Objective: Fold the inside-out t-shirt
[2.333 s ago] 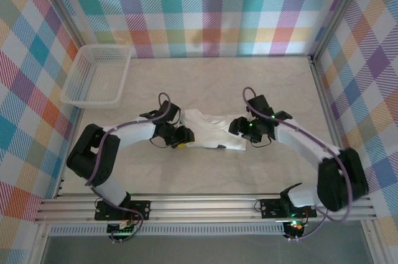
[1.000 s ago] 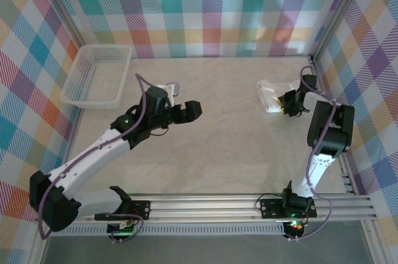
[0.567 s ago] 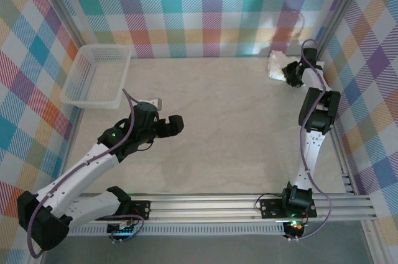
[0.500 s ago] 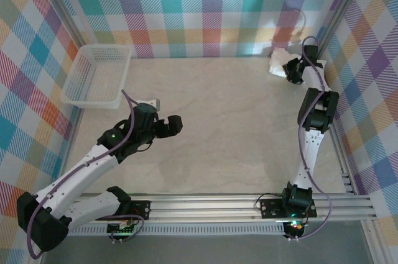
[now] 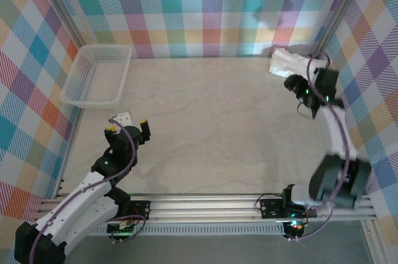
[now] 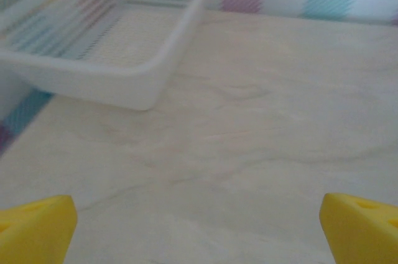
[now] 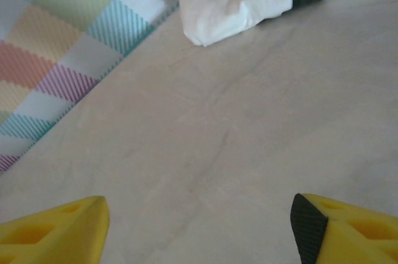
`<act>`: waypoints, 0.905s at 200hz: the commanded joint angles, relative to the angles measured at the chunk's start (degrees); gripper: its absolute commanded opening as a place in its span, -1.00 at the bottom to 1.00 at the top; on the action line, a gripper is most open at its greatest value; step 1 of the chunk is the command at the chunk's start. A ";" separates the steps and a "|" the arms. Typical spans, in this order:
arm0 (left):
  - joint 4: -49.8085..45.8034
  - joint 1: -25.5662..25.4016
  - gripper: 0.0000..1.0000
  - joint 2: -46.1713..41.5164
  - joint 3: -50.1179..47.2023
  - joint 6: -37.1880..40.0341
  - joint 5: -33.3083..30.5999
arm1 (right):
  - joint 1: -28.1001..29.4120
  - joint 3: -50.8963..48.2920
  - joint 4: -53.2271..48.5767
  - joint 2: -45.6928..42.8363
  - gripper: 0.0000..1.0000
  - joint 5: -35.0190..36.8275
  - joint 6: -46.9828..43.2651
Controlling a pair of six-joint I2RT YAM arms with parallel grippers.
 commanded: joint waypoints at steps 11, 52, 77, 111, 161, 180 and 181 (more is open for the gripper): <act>18.81 7.68 1.00 5.36 -5.70 7.93 4.83 | 2.41 -30.11 25.11 -13.29 0.95 10.46 -15.16; 46.38 19.01 1.00 24.57 -10.73 7.65 18.86 | 4.29 -37.13 48.73 -1.51 0.99 3.50 -21.68; 59.34 21.79 1.00 39.72 -6.62 10.33 27.77 | 6.21 -33.57 60.65 11.43 0.99 -3.65 -23.17; 55.43 23.02 1.00 49.17 -0.20 11.98 35.32 | 10.99 -37.41 69.39 14.22 0.99 10.62 -22.96; 53.72 22.98 1.00 48.72 0.19 12.13 35.46 | 11.58 -33.33 61.69 14.37 0.99 4.29 -26.32; 53.74 22.98 1.00 48.77 0.22 12.07 35.38 | 11.53 -33.07 61.37 14.50 0.99 4.19 -26.35; 53.74 22.98 1.00 48.74 0.20 12.11 35.42 | 11.54 -33.07 61.45 14.54 0.99 4.19 -26.36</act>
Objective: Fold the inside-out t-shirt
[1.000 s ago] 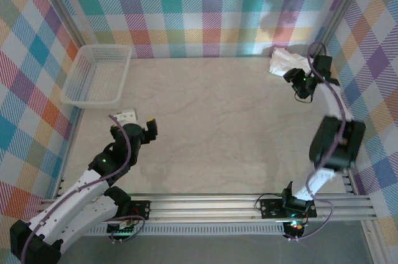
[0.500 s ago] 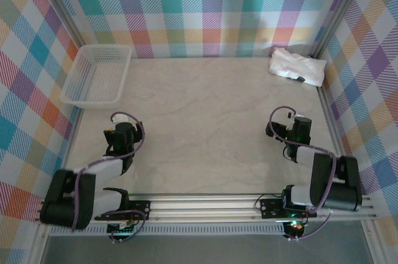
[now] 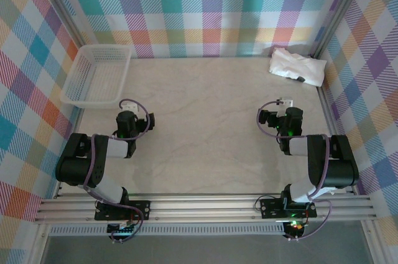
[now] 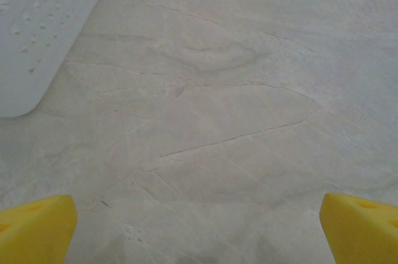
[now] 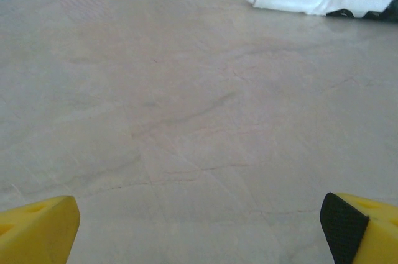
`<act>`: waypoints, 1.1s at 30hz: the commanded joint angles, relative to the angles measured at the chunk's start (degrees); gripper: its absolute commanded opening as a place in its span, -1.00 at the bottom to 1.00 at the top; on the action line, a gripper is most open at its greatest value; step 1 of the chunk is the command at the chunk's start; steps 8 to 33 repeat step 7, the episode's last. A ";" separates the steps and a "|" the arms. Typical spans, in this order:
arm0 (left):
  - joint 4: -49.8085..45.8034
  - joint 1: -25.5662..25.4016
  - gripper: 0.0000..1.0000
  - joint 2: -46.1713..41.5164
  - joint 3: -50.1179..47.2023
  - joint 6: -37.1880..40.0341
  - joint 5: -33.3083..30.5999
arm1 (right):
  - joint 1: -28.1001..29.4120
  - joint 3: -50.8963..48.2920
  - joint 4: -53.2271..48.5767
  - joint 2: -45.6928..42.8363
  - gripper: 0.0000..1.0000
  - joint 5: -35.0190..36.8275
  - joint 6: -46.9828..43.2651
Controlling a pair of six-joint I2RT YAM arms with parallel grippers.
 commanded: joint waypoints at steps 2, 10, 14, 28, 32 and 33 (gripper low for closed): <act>2.24 0.89 1.00 -0.61 0.79 0.74 1.38 | 0.28 1.05 1.04 0.39 0.99 -1.77 -1.73; 2.20 0.83 1.00 -0.61 0.82 0.75 1.36 | 0.17 0.64 1.63 0.18 0.99 -1.86 -1.65; 2.20 0.83 1.00 -0.61 0.82 0.75 1.36 | 0.17 0.64 1.63 0.18 0.99 -1.86 -1.65; 2.20 0.83 1.00 -0.61 0.82 0.75 1.36 | 0.17 0.64 1.63 0.18 0.99 -1.86 -1.65; 2.20 0.83 1.00 -0.61 0.82 0.75 1.36 | 0.17 0.64 1.63 0.18 0.99 -1.86 -1.65; 2.20 0.83 1.00 -0.61 0.82 0.75 1.36 | 0.17 0.64 1.63 0.18 0.99 -1.86 -1.65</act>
